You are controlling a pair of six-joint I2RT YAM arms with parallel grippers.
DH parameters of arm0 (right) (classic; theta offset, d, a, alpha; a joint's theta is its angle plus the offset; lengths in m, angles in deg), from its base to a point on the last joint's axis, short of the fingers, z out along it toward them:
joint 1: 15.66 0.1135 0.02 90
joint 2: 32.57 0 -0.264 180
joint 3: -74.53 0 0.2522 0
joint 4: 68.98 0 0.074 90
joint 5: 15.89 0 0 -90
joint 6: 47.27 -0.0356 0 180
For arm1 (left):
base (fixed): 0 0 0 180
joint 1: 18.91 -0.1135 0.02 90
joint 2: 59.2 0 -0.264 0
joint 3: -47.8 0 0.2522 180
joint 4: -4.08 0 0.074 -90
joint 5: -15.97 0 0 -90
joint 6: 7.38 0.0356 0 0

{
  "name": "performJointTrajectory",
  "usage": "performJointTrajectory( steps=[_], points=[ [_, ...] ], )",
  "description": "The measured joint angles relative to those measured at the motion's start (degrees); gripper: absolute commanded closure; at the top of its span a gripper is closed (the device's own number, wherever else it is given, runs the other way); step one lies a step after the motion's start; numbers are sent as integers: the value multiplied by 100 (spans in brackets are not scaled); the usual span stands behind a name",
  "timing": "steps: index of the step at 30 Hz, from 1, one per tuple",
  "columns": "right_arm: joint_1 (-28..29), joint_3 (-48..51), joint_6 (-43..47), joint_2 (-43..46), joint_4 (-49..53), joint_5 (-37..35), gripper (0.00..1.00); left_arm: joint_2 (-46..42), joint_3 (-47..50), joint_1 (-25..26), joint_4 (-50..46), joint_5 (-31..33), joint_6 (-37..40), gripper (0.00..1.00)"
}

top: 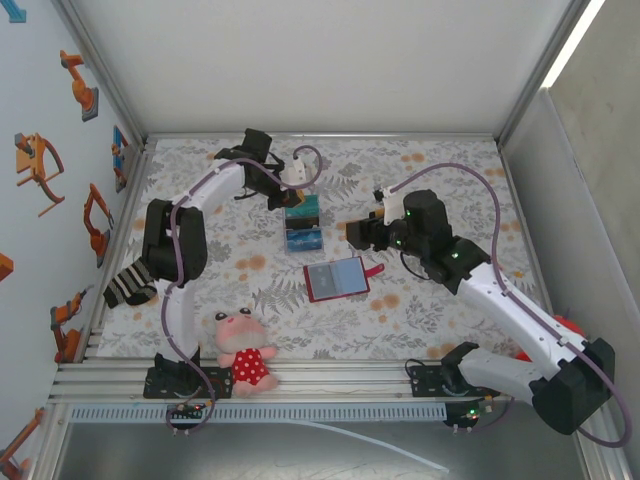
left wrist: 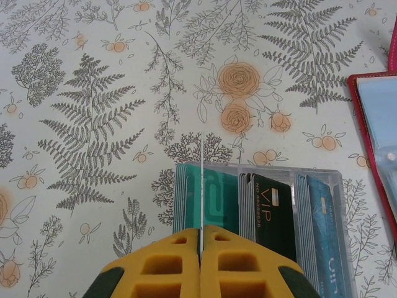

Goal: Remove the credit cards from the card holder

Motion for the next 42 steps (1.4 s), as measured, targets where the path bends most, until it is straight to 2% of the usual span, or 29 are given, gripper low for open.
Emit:
performJointTrajectory(
  steps=[7, 14, 15, 20, 24, 25, 27, 28, 29, 31, 33, 42],
  points=[
    [0, 0, 0, 26, -4, -2, 27, 116, -20, 0, -98, 0, 0, 99],
    [0, 0, -37, 26, -9, 4, 28, 146, -63, 0, -120, -2, -9, 85],
    [0, 0, -42, 26, -9, 4, 28, 151, -76, 0, -120, -2, -13, 80],
    [0, 0, -61, 26, -9, 7, 28, 155, -85, 0, -118, -4, -70, 77],
    [0, 0, -61, 26, -9, 7, 28, 155, -85, 0, -96, -4, -170, 65],
    [0, 0, -61, 26, -9, 4, 28, 155, -85, 0, -90, -7, -201, 58],
    [0, 0, -61, 26, -7, 4, 29, 144, -83, 0, -48, -4, -275, 55],
    [0, 0, -63, 26, -7, 7, 29, 118, -66, 0, 9, -4, -308, 48],
    [0, 0, -61, 26, -7, 7, 29, 63, 0, 0, 116, 0, -354, 45],
    [0, 0, -66, 24, -7, 4, 30, -149, 275, 2, 409, 15, -481, 29],
    [0, 0, -66, 20, -7, 4, 30, -509, 752, 2, 885, 57, -658, 4],
    [0, 0, -201, -164, 190, -203, 29, -2468, 2929, 7, 3523, 402, -2275, 3]
  ],
)
